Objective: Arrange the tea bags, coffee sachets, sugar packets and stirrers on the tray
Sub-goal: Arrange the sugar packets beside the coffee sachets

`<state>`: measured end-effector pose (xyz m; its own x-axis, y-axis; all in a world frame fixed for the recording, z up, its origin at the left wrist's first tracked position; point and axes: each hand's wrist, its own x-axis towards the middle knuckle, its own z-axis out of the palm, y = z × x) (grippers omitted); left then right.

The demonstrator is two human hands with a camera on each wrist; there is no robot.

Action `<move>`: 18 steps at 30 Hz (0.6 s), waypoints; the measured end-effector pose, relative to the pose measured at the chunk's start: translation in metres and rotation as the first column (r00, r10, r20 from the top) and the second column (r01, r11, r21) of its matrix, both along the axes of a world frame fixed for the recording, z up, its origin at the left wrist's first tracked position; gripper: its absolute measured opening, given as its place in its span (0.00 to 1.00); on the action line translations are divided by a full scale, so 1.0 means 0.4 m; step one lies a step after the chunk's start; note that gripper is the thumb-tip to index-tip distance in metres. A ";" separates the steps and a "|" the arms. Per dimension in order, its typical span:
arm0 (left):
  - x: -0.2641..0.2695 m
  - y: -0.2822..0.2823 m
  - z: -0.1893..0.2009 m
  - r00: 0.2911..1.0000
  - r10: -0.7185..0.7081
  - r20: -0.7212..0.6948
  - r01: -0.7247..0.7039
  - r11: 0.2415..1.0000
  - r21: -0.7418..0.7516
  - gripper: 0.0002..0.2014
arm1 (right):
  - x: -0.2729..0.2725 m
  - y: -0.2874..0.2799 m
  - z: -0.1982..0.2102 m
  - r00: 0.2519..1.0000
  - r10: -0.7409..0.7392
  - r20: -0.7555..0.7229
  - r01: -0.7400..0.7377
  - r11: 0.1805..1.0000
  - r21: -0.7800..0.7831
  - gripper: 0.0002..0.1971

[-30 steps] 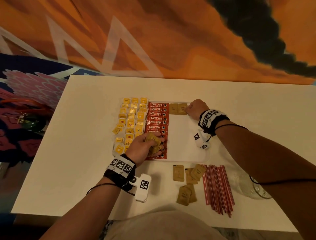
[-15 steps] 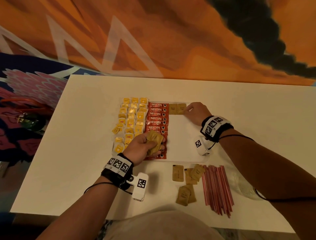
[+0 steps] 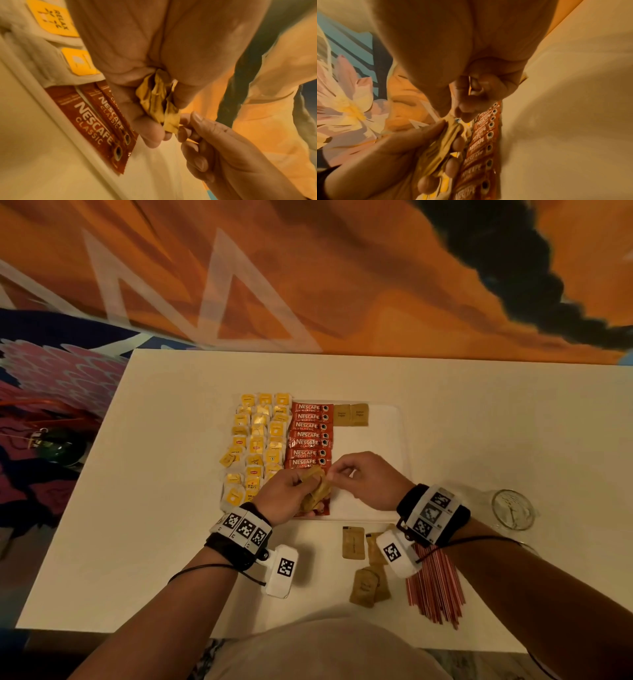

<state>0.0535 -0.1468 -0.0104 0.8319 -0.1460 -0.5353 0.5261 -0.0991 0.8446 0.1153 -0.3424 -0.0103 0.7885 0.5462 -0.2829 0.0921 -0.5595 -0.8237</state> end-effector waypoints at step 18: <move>0.004 0.001 -0.035 0.994 0.049 0.096 -0.062 0.989 0.136 0.20 | -0.068 0.013 -0.029 0.995 -0.104 0.009 0.104 0.993 -0.050 0.09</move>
